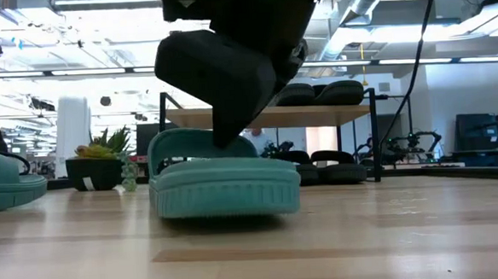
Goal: Pick and place slides into the shelf
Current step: Put the green slipper on the shelf
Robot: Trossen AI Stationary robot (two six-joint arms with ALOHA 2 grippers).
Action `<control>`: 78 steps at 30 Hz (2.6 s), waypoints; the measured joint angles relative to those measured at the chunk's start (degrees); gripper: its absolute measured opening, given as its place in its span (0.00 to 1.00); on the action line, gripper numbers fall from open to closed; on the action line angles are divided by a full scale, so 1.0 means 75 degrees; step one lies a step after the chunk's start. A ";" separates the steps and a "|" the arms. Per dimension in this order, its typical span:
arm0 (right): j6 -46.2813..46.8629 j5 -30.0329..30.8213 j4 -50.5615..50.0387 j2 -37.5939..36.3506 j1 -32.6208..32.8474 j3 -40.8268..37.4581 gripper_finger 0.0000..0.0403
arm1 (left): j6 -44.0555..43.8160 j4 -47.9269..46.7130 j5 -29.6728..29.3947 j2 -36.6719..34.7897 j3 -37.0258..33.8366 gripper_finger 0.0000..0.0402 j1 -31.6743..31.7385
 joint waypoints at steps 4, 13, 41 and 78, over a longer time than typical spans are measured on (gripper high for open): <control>-0.0611 -0.0033 0.0217 0.0000 0.0035 0.0000 0.43 | 0.0000 0.0000 0.0000 0.0000 0.0000 0.22 0.0000; -0.2687 -0.0328 0.0497 0.0000 0.0023 0.0000 0.57 | -0.0003 0.0003 -0.0003 0.0000 0.0000 0.22 0.0000; -0.4469 -0.0176 0.1131 0.0000 -0.0463 0.0000 0.21 | -0.0003 0.0006 -0.0137 0.0000 0.0000 0.22 0.0000; -0.3190 0.0629 -0.0536 0.0000 -0.1394 -0.0003 0.01 | -0.0006 0.0020 -0.0221 0.0000 -0.0003 0.22 -0.0003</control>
